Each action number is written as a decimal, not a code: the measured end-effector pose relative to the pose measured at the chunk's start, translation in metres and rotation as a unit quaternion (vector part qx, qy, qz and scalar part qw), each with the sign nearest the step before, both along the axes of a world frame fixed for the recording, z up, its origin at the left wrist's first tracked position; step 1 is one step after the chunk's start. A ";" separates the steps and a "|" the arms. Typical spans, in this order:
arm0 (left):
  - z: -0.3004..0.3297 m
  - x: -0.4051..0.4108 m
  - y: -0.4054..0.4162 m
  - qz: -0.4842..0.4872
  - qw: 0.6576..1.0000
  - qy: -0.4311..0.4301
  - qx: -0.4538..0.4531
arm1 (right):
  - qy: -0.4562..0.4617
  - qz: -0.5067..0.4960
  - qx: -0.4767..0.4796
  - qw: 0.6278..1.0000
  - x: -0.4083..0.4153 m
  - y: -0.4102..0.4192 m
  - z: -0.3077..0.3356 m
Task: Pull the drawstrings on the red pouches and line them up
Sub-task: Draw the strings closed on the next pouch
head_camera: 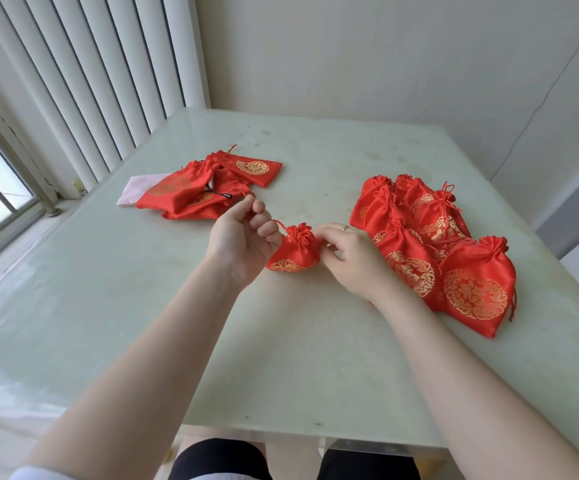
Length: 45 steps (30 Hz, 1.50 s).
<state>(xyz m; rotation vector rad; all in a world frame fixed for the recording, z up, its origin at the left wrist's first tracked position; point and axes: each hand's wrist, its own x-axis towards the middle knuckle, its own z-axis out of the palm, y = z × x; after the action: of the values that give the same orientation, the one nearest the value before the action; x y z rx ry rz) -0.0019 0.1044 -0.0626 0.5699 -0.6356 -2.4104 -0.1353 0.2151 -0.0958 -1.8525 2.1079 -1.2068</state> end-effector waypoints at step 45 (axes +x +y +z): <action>-0.023 -0.020 -0.026 0.074 0.972 -0.210 -0.072 | -0.702 -0.123 -0.044 0.700 -0.012 -0.038 0.030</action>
<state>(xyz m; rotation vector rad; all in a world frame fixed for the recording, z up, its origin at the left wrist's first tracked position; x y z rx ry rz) -0.0222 0.0786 -0.0855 1.0397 -0.8995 -2.0947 -0.1472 0.1772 -0.0662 -0.1603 1.2657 -1.8318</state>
